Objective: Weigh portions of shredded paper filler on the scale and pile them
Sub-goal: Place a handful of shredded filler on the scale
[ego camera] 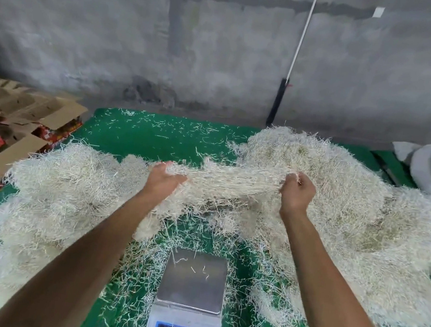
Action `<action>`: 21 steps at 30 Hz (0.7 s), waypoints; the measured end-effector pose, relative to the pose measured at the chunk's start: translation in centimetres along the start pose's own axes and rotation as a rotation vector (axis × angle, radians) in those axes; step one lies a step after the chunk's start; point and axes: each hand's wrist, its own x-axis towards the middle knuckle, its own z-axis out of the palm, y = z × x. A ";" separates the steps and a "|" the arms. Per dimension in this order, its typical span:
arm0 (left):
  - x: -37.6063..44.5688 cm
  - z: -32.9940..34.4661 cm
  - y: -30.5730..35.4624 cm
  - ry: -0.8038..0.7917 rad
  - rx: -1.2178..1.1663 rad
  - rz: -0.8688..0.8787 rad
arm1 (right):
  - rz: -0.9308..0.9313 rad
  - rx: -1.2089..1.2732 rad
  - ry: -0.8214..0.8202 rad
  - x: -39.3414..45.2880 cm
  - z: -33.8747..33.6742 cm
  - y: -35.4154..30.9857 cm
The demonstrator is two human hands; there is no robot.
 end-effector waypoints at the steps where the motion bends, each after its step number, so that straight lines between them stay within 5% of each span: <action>1: -0.6 0.9 0.3 -0.049 -0.006 0.020 | 0.014 0.018 -0.027 -0.6 0.7 0.0; 4: -1.9 3.7 0.8 -0.118 -0.075 0.010 | 0.002 -0.036 -0.236 -2.6 2.5 0.1; 8: -1.7 3.4 0.4 -0.102 -0.344 -0.258 | 0.044 -0.137 -0.382 -1.8 1.2 -1.2; 13: -2.7 2.6 -1.5 -0.050 -0.787 -0.462 | 0.148 0.170 -0.391 -2.1 1.1 -2.1; 18: -1.8 2.0 -0.1 -0.051 -0.676 -0.322 | 0.180 0.267 -0.264 -1.4 0.2 -1.3; 21: -1.2 2.2 0.6 -0.061 -0.601 -0.325 | -0.128 -0.127 -0.583 -3.6 1.1 0.1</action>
